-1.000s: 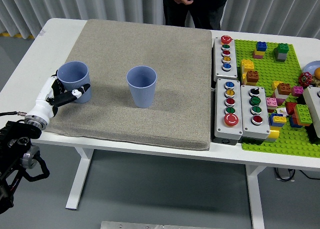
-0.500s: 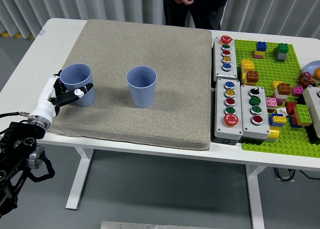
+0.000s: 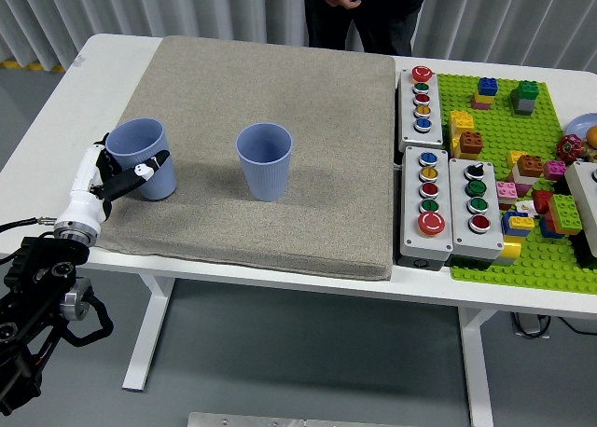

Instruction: Pick cup pour cup place

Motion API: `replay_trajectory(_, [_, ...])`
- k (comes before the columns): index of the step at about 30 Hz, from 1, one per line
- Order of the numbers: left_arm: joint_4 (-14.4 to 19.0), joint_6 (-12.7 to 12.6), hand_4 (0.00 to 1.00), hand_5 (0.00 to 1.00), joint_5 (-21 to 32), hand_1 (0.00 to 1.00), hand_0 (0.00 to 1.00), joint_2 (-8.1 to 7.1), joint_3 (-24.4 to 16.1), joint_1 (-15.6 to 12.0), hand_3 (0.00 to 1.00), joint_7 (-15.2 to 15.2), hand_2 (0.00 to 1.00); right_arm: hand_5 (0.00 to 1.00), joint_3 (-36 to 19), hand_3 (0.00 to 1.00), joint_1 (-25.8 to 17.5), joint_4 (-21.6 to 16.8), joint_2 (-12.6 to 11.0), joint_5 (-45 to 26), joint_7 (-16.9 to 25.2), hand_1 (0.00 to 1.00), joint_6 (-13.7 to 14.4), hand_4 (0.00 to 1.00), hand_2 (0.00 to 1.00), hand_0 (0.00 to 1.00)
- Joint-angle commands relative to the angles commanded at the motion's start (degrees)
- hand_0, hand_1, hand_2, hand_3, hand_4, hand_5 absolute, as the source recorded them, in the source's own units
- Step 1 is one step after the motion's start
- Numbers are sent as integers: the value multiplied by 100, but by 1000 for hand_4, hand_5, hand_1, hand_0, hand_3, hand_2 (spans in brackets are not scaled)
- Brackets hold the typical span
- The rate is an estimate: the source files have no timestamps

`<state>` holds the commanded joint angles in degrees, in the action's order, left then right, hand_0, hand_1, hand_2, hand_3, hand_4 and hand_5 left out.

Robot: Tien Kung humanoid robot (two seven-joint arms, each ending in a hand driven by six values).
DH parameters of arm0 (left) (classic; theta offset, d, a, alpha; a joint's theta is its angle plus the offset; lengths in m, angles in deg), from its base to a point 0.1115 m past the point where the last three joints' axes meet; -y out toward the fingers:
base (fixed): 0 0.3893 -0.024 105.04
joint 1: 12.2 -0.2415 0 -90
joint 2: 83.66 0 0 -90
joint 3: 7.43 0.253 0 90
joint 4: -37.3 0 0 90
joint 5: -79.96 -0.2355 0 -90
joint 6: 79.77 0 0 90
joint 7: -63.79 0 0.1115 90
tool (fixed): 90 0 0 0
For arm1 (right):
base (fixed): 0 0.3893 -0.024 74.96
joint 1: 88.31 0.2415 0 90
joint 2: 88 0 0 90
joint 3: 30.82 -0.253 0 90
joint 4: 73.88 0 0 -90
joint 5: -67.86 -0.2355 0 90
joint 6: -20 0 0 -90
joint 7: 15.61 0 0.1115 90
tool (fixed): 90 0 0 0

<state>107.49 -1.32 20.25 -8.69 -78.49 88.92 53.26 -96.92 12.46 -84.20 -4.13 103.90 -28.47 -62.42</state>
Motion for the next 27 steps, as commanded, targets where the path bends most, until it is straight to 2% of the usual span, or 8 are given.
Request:
replay_trajectory(3, [199,-81,709,117,-284,521,546,-59,-67,-19,542,63,532,299,-16,700,-9,0,-1,25,-2,687,-1,319,734,721])
replay_trajectory(9, [767,-267,719,125,-1488,520,550,-270,-196,23,543,301,537,298,-40,699,-32,0,-12,62,-2,686,-1,319,733,721])
replay_trajectory(14, [1112,-275,730,128,-2438,521,561,-549,-79,229,556,526,548,298,-31,699,-36,0,-23,48,1,686,5,318,734,721])
replay_trajectory(19, [1174,-253,730,128,-2845,521,561,-731,203,530,556,645,548,298,-23,699,-48,0,-31,54,-2,686,8,318,734,721])
replay_trajectory(20, [1140,-243,694,102,-2977,526,565,-771,287,632,565,691,553,299,-20,699,-50,0,-32,56,-3,686,10,319,734,721])
replay_trajectory(27, [1163,-216,690,96,-3402,526,564,-899,606,968,570,810,553,298,0,698,-54,0,-41,26,9,686,17,319,734,721])
